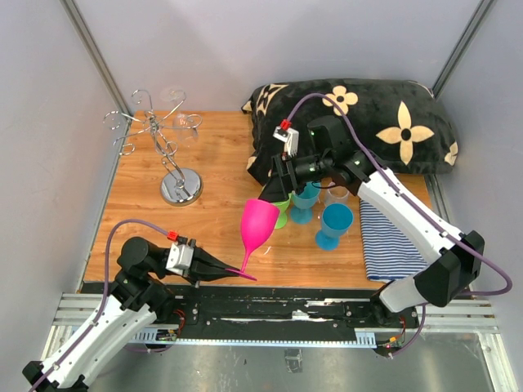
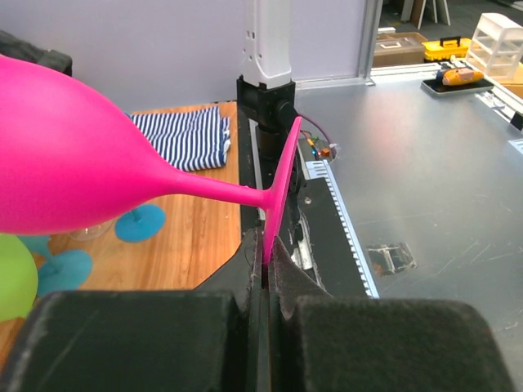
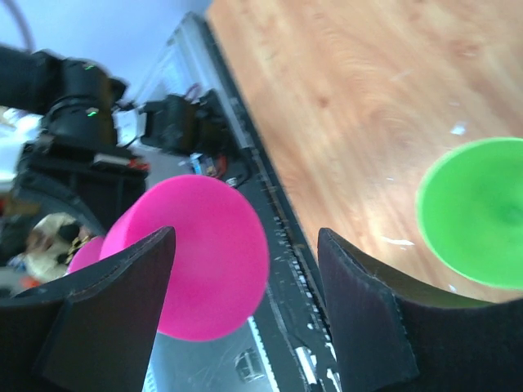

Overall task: Take the wine glass off the wine glass rack
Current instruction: Place the wine glass at the center of the board, then pick up the wine glass from the wine rack.

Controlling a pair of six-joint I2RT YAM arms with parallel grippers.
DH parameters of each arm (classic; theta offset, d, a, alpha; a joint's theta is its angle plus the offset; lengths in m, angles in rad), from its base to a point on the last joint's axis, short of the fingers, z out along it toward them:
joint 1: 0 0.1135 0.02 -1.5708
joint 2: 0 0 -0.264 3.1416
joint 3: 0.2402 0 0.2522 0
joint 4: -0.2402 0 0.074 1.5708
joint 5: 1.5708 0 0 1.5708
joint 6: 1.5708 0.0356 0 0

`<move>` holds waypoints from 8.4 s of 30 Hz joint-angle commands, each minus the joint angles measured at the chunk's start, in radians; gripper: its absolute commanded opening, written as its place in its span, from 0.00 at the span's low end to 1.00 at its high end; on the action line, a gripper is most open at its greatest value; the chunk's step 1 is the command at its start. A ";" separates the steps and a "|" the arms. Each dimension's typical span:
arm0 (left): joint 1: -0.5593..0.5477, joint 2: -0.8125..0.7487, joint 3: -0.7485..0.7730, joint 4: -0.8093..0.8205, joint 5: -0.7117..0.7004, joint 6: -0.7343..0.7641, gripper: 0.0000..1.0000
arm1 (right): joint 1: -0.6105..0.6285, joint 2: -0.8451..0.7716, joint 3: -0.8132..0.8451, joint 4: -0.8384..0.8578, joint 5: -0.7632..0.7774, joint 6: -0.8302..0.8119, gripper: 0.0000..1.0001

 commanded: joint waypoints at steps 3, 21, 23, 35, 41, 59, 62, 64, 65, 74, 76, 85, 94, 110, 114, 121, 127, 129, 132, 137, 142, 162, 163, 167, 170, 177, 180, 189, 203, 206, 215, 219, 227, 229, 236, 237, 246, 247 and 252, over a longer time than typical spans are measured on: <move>-0.001 -0.009 0.023 -0.040 -0.021 0.012 0.01 | -0.063 -0.099 0.007 0.011 0.233 0.056 0.72; -0.001 -0.006 0.032 -0.048 -0.029 0.025 0.01 | 0.050 -0.004 0.038 -0.040 -0.266 0.003 0.63; -0.001 -0.009 0.031 -0.055 -0.041 0.027 0.01 | 0.067 0.010 0.060 -0.078 -0.282 -0.028 0.57; -0.001 -0.023 0.031 -0.108 -0.133 0.031 0.45 | 0.088 -0.050 0.018 -0.016 -0.181 -0.065 0.01; -0.001 -0.104 0.030 -0.111 -0.196 -0.007 0.97 | 0.119 -0.099 -0.006 -0.048 -0.012 -0.163 0.01; -0.001 -0.222 0.049 -0.209 -0.908 -0.629 1.00 | 0.405 -0.322 -0.357 -0.069 0.921 -0.216 0.01; -0.001 -0.229 0.055 -0.234 -0.946 -0.625 1.00 | 0.404 -0.366 -0.432 -0.015 0.956 -0.185 0.01; -0.001 -0.238 0.063 -0.265 -0.988 -0.621 1.00 | 0.403 -0.376 -0.466 0.012 0.979 -0.179 0.01; -0.001 -0.235 0.073 -0.289 -1.021 -0.628 1.00 | 0.403 -0.375 -0.476 0.017 0.993 -0.174 0.01; -0.001 -0.234 0.139 -0.394 -1.151 -0.625 1.00 | 0.402 -0.326 -0.512 0.077 1.084 -0.145 0.01; -0.001 -0.236 0.144 -0.401 -1.151 -0.628 1.00 | 0.400 -0.319 -0.512 0.087 1.092 -0.137 0.01; -0.001 -0.234 0.143 -0.440 -1.167 -0.646 1.00 | 0.399 -0.279 -0.512 0.069 1.133 -0.134 0.13; -0.001 -0.226 0.147 -0.445 -1.182 -0.643 1.00 | 0.391 -0.291 -0.461 0.039 1.146 -0.157 0.22; -0.001 -0.204 0.140 -0.474 -1.203 -0.647 1.00 | 0.383 -0.356 -0.298 0.059 1.170 -0.215 0.48; -0.001 -0.200 0.137 -0.513 -1.263 -0.681 1.00 | 0.368 -0.356 -0.278 0.131 1.178 -0.226 0.71; -0.001 -0.194 0.115 -0.555 -1.324 -0.785 1.00 | 0.290 -0.252 -0.172 0.265 1.074 -0.224 0.84; -0.001 -0.201 0.109 -0.562 -1.337 -0.800 1.00 | 0.253 -0.085 -0.012 0.332 0.960 -0.178 0.87; -0.001 -0.201 0.114 -0.572 -1.337 -0.800 1.00 | 0.243 -0.032 0.035 0.371 0.898 -0.179 0.88; -0.001 -0.201 0.122 -0.588 -1.341 -0.801 1.00 | 0.231 0.056 0.116 0.428 0.827 -0.177 0.90; -0.002 -0.201 0.144 -0.625 -1.349 -0.799 1.00 | 0.207 0.248 0.306 0.486 0.729 -0.196 0.97; -0.001 -0.203 0.153 -0.653 -1.340 -0.807 1.00 | 0.196 0.392 0.430 0.652 0.630 -0.243 0.98; -0.001 -0.221 0.171 -0.681 -1.339 -0.811 1.00 | 0.167 0.816 0.983 0.535 0.371 0.023 0.91; -0.002 -0.221 0.169 -0.680 -1.338 -0.812 1.00 | 0.167 0.807 0.968 0.534 0.370 0.026 0.90; -0.001 -0.221 0.164 -0.681 -1.332 -0.816 1.00 | 0.167 0.770 0.924 0.531 0.350 0.039 0.87; -0.001 -0.221 0.163 -0.682 -1.333 -0.816 1.00 | 0.168 0.757 0.916 0.524 0.327 0.054 0.85; -0.001 -0.223 0.161 -0.685 -1.334 -0.822 1.00 | 0.181 0.729 0.902 0.534 0.279 0.081 0.80; -0.001 -0.223 0.163 -0.687 -1.332 -0.822 1.00 | 0.188 0.718 0.904 0.506 0.286 0.073 0.78; -0.001 -0.221 0.159 -0.685 -1.343 -0.820 1.00 | 0.222 0.648 0.824 0.473 0.259 0.083 0.77; -0.001 -0.217 0.158 -0.686 -1.345 -0.820 1.00 | 0.271 0.588 0.766 0.416 0.363 -0.003 0.78; -0.001 -0.218 0.158 -0.686 -1.342 -0.821 1.00 | 0.269 0.581 0.804 0.378 0.440 -0.072 0.83; -0.001 -0.218 0.158 -0.686 -1.342 -0.820 1.00 | 0.225 0.623 0.857 0.404 0.632 -0.057 0.83; -0.001 -0.218 0.160 -0.688 -1.339 -0.820 1.00 | 0.195 0.731 1.019 0.367 0.609 -0.002 0.83; -0.001 -0.219 0.157 -0.687 -1.342 -0.822 1.00 | 0.157 0.809 1.072 0.454 0.665 0.142 0.75; -0.001 -0.217 0.156 -0.686 -1.342 -0.823 1.00 | 0.151 0.832 1.090 0.467 0.676 0.175 0.72; -0.001 -0.217 0.154 -0.685 -1.340 -0.822 1.00 | 0.133 0.919 1.144 0.514 0.709 0.292 0.67; -0.001 -0.217 0.154 -0.685 -1.340 -0.823 1.00 | 0.129 0.927 1.150 0.526 0.709 0.319 0.65; -0.001 -0.214 0.154 -0.686 -1.344 -0.825 1.00 | 0.102 0.968 1.176 0.557 0.696 0.449 0.52; -0.001 -0.212 0.154 -0.686 -1.344 -0.825 1.00 | 0.102 0.976 1.184 0.559 0.689 0.461 0.51; -0.001 -0.209 0.157 -0.688 -1.340 -0.826 1.00 | 0.102 0.991 1.192 0.566 0.684 0.504 0.49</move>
